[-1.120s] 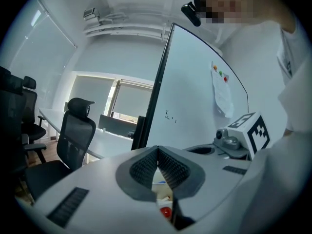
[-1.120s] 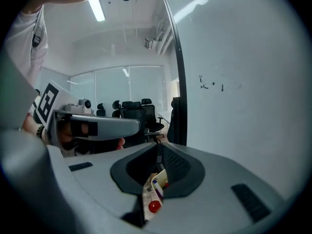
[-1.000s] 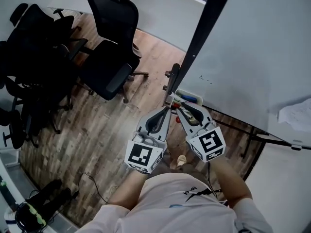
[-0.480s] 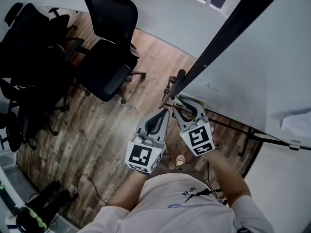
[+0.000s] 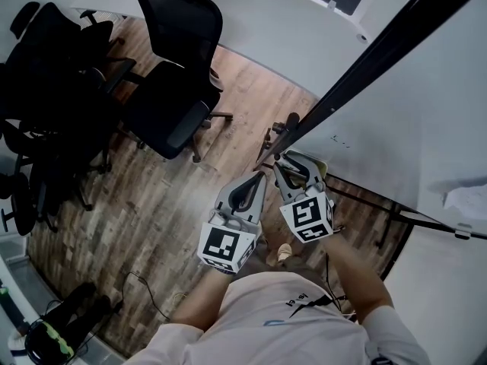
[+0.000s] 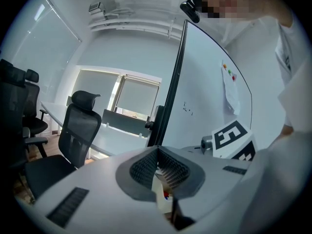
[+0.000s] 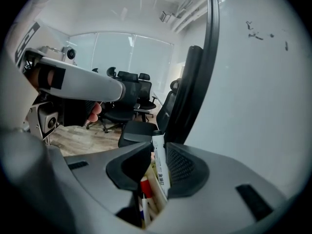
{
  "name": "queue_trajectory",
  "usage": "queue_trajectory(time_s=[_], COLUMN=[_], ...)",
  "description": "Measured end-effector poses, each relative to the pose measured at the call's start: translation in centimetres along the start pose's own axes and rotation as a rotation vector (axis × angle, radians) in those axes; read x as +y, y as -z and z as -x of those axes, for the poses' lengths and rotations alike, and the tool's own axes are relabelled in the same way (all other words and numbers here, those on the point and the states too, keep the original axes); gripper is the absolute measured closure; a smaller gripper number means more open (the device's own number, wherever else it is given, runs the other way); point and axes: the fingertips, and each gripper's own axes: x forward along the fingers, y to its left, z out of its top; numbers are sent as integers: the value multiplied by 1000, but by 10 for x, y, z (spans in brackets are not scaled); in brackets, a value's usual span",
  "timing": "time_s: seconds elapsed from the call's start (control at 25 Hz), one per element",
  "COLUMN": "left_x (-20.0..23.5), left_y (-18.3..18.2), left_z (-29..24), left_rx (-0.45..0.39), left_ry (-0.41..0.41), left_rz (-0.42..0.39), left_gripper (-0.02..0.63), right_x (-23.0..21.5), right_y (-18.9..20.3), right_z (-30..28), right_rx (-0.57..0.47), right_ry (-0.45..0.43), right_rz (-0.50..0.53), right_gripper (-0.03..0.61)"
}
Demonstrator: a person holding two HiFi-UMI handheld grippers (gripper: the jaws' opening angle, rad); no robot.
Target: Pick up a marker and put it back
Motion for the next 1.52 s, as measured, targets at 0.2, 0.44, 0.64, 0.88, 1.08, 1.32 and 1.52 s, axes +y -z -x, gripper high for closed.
queue_trajectory(time_s=[0.2, 0.44, 0.64, 0.88, 1.08, 1.32, 1.52], left_x=[-1, -6, -23, -61, -94, -136, -169], left_y=[0, -5, -11, -18, -33, -49, -57], left_z=[-2, -1, -1, 5, 17, 37, 54], left_rx=[2, -9, -18, -19, -39, -71, -92], left_ry=[6, 14, 29, 50, 57, 51, 49], left_rz=[0, 15, 11, 11, -17, -38, -46], left_gripper=[602, 602, 601, 601, 601, 603, 602], right_x=[-1, -17, -30, -44, -46, -48, -40], right_y=[2, -16, -38, -54, -72, -86, -89], right_z=[-2, 18, 48, 94, 139, 196, 238], right_rx=[23, -74, -191, -297, -389, -476, -519], right_ry=[12, 37, 44, 26, -23, -52, -75], right_rz=[25, -32, -95, -182, -266, -282, -274], right_gripper=[499, 506, 506, 506, 506, 506, 506])
